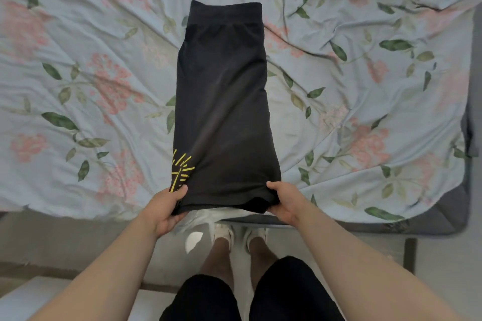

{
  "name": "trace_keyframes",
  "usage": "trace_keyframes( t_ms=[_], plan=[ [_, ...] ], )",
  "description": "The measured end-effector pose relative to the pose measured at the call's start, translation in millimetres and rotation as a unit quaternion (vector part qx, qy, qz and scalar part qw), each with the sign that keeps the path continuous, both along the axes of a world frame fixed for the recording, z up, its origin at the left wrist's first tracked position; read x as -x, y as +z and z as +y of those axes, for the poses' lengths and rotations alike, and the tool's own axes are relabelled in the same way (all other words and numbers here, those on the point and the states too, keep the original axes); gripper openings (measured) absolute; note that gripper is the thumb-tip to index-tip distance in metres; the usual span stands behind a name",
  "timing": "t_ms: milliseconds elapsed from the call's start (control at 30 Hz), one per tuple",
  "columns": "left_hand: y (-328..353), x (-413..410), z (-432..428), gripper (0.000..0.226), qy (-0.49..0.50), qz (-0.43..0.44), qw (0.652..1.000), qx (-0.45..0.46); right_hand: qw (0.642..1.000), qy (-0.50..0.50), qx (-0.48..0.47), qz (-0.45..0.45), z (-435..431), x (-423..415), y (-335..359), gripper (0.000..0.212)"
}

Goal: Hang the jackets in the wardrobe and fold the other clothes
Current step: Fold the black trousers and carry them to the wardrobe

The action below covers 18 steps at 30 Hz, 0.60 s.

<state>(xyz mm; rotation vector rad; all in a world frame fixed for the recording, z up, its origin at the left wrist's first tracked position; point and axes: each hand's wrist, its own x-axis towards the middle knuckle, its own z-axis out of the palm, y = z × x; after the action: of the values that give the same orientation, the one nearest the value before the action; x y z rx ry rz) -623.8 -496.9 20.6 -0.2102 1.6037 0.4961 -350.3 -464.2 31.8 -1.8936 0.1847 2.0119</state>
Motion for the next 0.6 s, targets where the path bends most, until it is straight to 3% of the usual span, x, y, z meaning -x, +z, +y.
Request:
trace_keyframes(
  t_ms=[200, 367, 433, 533, 600],
  plan=[
    [20.6, -20.7, -93.4, 0.005, -0.016, -0.021, 0.992, 0.126, 0.994, 0.055, 0.089, -0.016, -77.2, -25.5, 23.3, 0.025],
    [46.5, -28.3, -135.3, 0.019, -0.037, -0.039, 0.979, 0.195, 0.979, 0.127, 0.154, -0.039, -122.3, -41.6, 32.6, 0.024],
    [48.6, -29.9, -127.9, 0.032, -0.039, -0.010, 0.984, 0.174, 0.978, 0.139, 0.142, -0.063, -118.3, -41.8, 36.0, 0.023],
    [53.6, -25.9, -89.1, 0.048, 0.011, 0.040, 0.998, 0.046, 0.988, 0.110, 0.051, -0.097, -88.9, -40.3, 39.8, 0.038],
    [63.3, -21.1, -50.7, 0.040, 0.051, 0.024, 0.998, -0.020, 0.993, 0.073, -0.023, -0.090, -56.8, -39.7, 44.9, 0.052]
  ],
)
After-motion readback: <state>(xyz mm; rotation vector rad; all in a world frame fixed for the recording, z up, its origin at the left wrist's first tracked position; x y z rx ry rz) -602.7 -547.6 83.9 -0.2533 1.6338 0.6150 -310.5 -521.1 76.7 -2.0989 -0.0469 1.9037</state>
